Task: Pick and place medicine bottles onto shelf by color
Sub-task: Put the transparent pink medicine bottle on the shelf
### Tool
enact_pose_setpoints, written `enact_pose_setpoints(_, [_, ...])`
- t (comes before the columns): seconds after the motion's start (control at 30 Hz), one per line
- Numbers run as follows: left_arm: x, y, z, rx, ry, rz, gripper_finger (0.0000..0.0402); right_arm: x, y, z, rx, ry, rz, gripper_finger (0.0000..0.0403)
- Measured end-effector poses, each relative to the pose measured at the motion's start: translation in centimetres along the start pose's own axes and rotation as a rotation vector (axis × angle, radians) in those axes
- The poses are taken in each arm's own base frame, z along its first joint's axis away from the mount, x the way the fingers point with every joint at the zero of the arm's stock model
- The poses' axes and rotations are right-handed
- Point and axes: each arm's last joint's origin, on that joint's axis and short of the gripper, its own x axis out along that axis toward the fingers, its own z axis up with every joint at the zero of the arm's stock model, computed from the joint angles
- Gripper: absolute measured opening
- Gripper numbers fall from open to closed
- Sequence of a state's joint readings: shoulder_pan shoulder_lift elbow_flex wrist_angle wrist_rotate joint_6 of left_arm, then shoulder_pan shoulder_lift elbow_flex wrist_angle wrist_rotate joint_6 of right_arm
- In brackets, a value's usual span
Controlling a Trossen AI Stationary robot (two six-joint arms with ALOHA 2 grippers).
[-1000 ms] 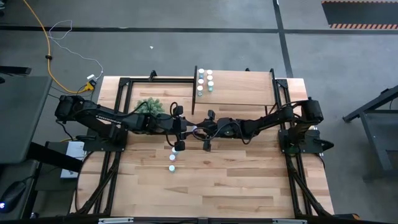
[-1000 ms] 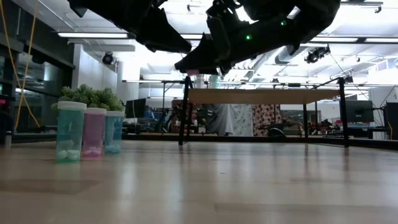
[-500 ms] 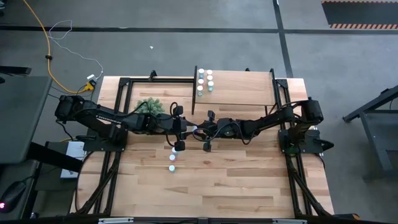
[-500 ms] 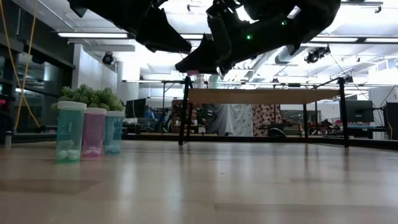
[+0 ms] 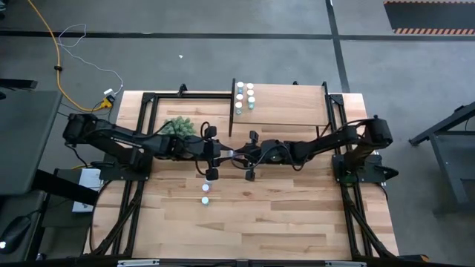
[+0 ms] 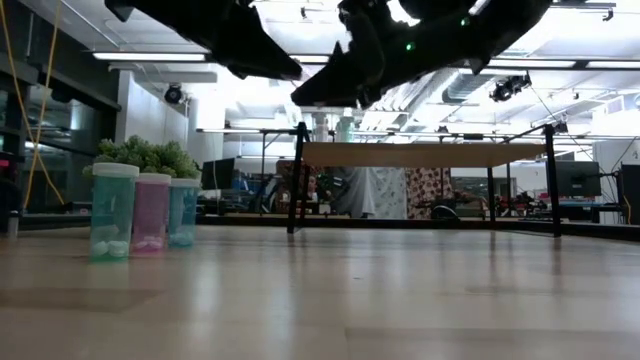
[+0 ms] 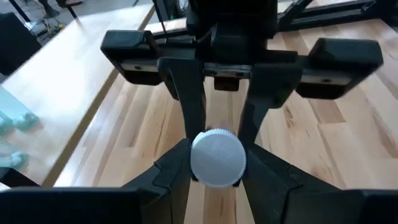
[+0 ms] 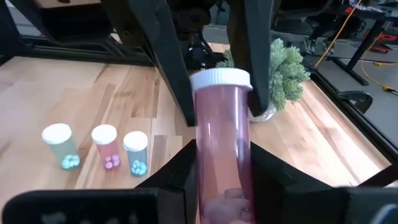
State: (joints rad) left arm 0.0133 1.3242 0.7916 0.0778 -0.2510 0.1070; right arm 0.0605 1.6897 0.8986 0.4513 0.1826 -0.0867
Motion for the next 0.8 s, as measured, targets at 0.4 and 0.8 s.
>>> enact_pose_setpoints(0.4, [-0.75, 0.02, 0.21, -0.014, 0.001, -0.004, 0.0118, -0.95, -0.21, -0.05, -0.015, 0.076, -0.007, 0.0093])
enact_pose_setpoints(0.8, [-0.83, 0.01, 0.34, -0.016, -0.008, -0.011, 0.0118, -0.89, -0.22, 0.01, 0.033, 0.057, 0.002, 0.0093])
